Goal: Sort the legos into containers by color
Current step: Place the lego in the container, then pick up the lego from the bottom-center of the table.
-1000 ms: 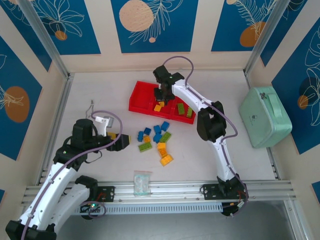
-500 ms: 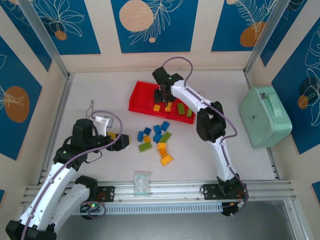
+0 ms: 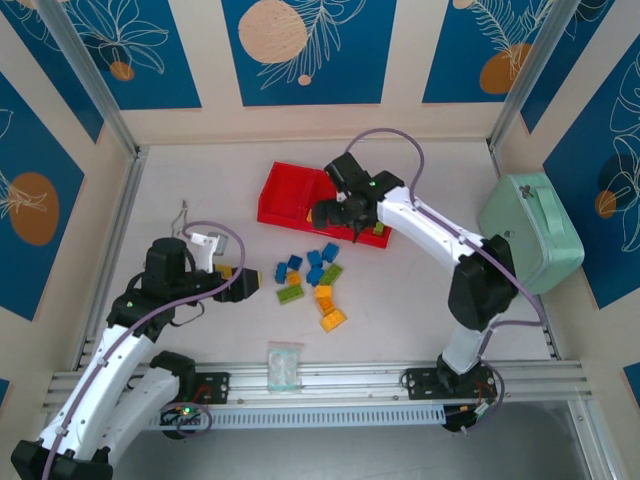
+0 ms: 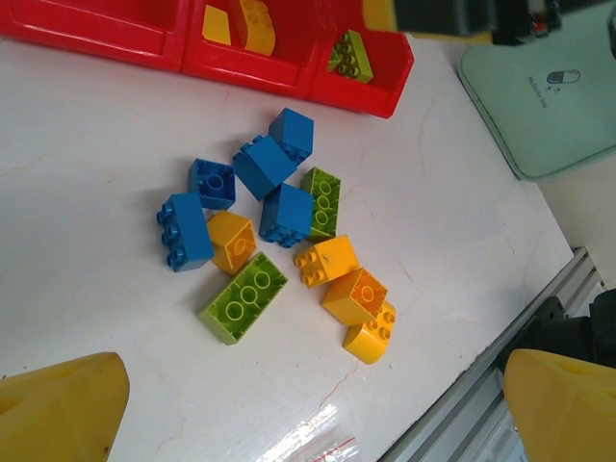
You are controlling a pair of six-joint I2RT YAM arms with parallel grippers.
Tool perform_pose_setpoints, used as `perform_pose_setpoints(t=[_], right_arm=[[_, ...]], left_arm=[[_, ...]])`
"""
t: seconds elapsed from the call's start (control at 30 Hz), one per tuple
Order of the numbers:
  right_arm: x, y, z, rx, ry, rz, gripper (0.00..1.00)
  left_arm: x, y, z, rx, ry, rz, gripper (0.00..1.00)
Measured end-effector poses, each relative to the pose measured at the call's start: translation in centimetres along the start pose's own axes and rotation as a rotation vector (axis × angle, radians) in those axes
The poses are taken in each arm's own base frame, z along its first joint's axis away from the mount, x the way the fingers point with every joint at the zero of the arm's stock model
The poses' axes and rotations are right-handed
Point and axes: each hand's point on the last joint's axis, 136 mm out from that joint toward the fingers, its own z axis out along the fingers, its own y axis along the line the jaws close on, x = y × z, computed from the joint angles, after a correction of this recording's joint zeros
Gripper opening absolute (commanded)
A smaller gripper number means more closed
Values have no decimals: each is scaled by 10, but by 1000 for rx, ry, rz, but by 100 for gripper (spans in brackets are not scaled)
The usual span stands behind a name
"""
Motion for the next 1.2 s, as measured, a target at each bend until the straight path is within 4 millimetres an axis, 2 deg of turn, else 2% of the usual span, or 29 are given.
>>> perform_pose_setpoints(t=[0.1,0.27,0.37,0.53,0.67,0.83,1.2], right_arm=[[37,5,2,-22,62,-30,97],[101,27,11,-57,204,-130,99],[126,42,9,-76,258,-188,99],[154,58,9,-61,324,-270,98],[171,60,25,17,389,-327,95],[189,47,42,112,461,-365,90],[184,40,55,132,466,-358,62]], left_arm=[[0,0,0,-1,0,0,99],[0,1,0,-8,-2,0,99],[0,1,0,-8,-2,0,99],[0,1,0,-8,-2,0,99],[0,1,0,-8,-2,0,99],[0,1,0,-8,-2,0,99],[0,1,0,-8,-2,0,99]])
